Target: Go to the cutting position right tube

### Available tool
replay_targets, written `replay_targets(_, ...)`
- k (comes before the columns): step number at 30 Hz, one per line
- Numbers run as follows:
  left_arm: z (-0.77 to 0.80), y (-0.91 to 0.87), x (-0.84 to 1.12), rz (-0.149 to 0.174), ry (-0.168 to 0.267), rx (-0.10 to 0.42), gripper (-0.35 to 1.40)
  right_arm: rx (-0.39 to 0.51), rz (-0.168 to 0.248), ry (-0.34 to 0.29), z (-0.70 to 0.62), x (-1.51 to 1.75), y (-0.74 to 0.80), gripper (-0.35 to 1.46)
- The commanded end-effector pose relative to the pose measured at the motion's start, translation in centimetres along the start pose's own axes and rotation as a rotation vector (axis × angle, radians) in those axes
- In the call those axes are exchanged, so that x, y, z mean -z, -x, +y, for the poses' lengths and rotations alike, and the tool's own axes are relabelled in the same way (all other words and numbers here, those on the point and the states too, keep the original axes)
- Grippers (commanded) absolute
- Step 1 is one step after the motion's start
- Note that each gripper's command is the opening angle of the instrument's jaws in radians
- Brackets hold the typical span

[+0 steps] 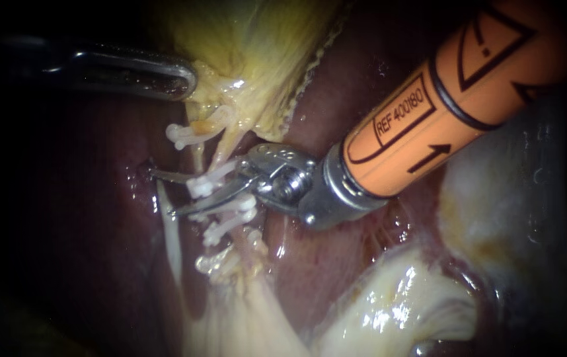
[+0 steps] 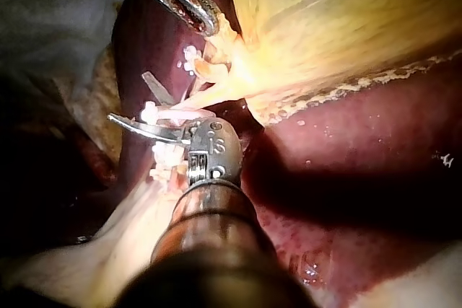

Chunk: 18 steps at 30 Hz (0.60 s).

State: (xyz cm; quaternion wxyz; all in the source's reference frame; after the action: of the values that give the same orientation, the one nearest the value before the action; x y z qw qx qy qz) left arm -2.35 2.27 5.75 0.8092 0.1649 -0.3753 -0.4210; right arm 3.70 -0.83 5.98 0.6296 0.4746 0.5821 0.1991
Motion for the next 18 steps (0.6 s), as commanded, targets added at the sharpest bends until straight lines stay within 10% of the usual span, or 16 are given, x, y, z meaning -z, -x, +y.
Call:
replay_targets(1,0.0,0.0,0.0,0.0,0.0,0.0,-0.35,0.0,-0.003,0.0,0.0,0.0,0.0,1.37)
replay_targets(18,0.0,0.0,0.0,0.0,0.0,0.0,-0.35,0.001,-0.018,0.009,0.0,0.09,0.03,1.35)
